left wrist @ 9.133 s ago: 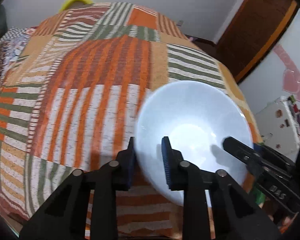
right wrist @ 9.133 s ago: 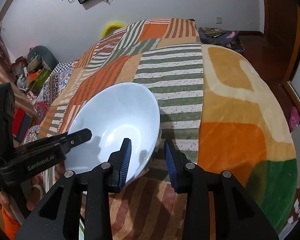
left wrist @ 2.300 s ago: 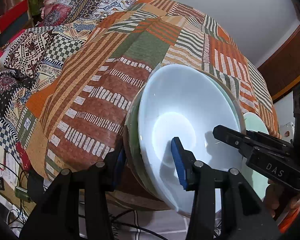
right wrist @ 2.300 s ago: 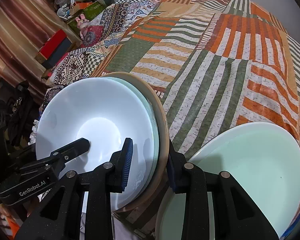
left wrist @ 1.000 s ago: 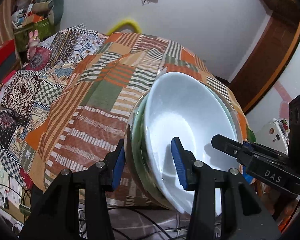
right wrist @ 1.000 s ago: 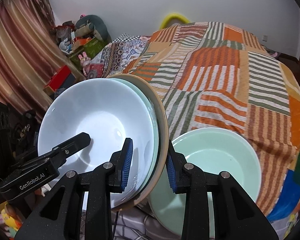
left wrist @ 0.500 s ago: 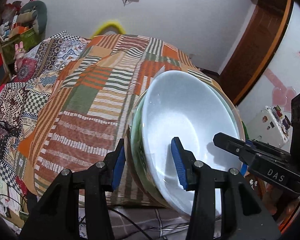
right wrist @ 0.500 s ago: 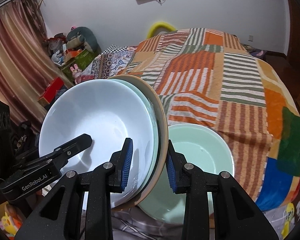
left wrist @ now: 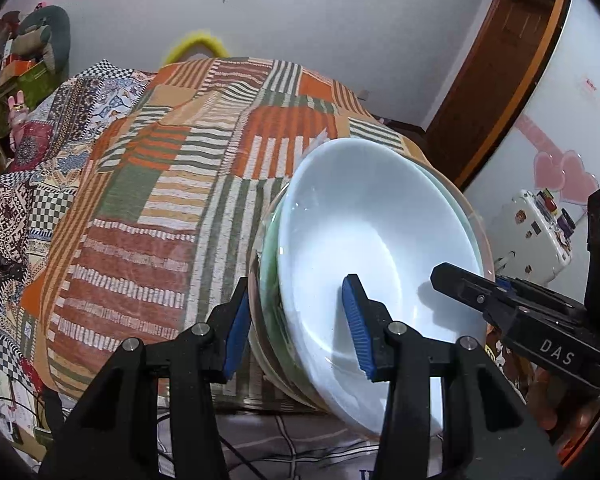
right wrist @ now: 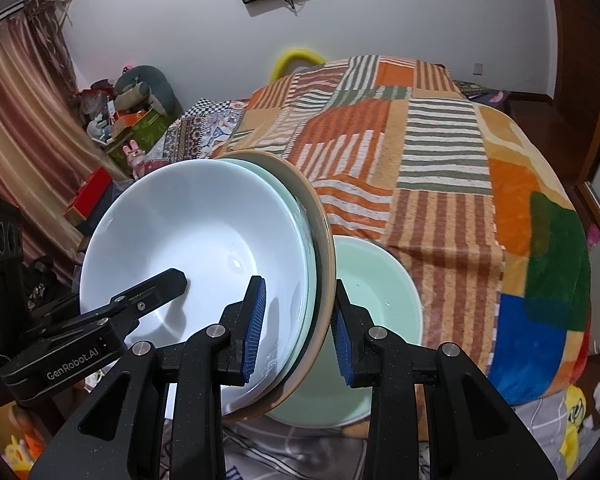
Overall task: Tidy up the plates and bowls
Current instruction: 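Lift the nested bowls with both grippers and carry them over the plate stack, then lower the nested bowls onto the mint-green plate and open both grippers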
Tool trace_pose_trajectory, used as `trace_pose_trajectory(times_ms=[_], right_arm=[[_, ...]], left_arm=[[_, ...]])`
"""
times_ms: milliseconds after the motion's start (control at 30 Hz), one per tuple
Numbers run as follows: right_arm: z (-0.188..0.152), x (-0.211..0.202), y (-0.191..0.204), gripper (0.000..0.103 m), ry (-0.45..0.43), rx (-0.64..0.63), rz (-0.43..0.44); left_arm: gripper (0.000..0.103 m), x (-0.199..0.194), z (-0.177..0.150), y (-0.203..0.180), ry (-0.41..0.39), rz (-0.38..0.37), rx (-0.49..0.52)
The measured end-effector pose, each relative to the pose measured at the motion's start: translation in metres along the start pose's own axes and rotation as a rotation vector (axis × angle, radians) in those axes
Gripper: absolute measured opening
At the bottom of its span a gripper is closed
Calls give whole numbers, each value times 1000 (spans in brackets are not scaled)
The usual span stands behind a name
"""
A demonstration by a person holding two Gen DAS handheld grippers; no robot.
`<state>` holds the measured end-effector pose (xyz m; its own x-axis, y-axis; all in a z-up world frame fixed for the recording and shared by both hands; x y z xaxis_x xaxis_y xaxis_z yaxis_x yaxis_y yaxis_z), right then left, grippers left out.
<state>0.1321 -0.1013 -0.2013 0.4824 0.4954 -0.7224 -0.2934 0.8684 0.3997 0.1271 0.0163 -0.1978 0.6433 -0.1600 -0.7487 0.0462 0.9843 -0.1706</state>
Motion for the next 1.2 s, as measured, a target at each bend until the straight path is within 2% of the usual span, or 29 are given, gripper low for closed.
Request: trace_pose_trajectory(times_ms=[1200], right_arm=[[-30, 25, -39, 29, 117, 116, -46]], left_arm=[[45, 71, -29, -12, 202, -40, -12]])
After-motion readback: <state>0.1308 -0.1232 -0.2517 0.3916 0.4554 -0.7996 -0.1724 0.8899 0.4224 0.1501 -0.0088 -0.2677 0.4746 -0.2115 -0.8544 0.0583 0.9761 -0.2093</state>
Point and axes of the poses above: each gripper's, at about its wrist camera, not at the fingertips, and x roughly the way its jaws point, y to its left, z to its top, the point moved 8 cm from there along x, roughly the way its jaws point, and after that the axes turned 8 degrees about x, right-handed, at the moved point
